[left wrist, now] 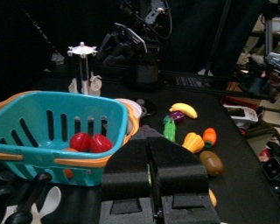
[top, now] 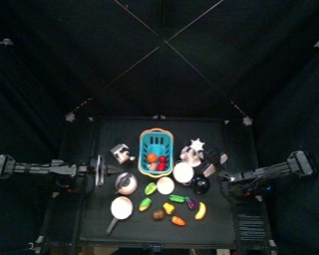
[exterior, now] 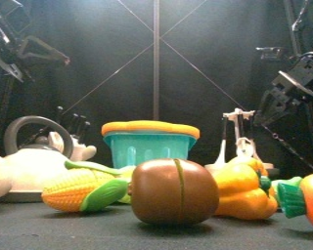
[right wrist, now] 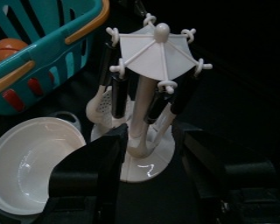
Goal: Grab ladle
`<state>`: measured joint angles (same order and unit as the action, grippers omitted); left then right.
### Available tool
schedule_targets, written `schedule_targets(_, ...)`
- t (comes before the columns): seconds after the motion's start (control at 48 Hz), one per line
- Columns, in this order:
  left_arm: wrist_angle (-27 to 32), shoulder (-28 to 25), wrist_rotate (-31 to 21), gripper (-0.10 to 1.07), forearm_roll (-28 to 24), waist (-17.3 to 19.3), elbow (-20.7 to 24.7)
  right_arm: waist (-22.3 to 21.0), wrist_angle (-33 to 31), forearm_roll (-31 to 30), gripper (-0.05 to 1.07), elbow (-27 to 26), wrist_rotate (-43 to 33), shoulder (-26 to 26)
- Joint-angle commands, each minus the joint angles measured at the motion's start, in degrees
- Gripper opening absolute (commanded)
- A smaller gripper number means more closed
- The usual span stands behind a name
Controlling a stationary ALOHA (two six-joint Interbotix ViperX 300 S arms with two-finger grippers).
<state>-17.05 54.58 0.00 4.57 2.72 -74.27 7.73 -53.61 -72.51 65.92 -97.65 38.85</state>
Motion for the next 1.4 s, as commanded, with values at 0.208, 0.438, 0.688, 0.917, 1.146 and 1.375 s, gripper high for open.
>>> schedule_targets(0.208,-0.62,-0.35,-0.09,-0.02,0.0,0.44,0.44,-6.33,6.86,-3.78,0.8,-0.44,0.0,-0.26)
schedule_targets(0.438,-0.53,-0.26,-0.09,-0.02,0.0,0.44,0.53,-8.35,7.82,-4.83,0.8,-0.7,0.09,-0.26)
schedule_targets(0.688,-0.62,-0.26,-0.09,-0.02,0.0,0.53,0.53,-9.05,8.09,-5.71,0.8,-1.05,0.09,-0.26)
schedule_targets(0.917,-0.62,-0.35,0.0,-0.02,0.0,0.53,0.44,-10.02,10.81,-5.8,0.7,-0.97,0.09,-0.35)
schedule_targets(1.146,-0.62,-0.35,0.0,-0.02,0.0,0.53,0.53,-12.39,13.18,-5.98,0.6,-1.05,0.09,-0.53)
schedule_targets(1.375,-0.62,-0.35,0.0,-0.02,0.0,0.53,0.53,-12.39,14.15,-5.63,0.6,-1.41,0.09,-0.53)
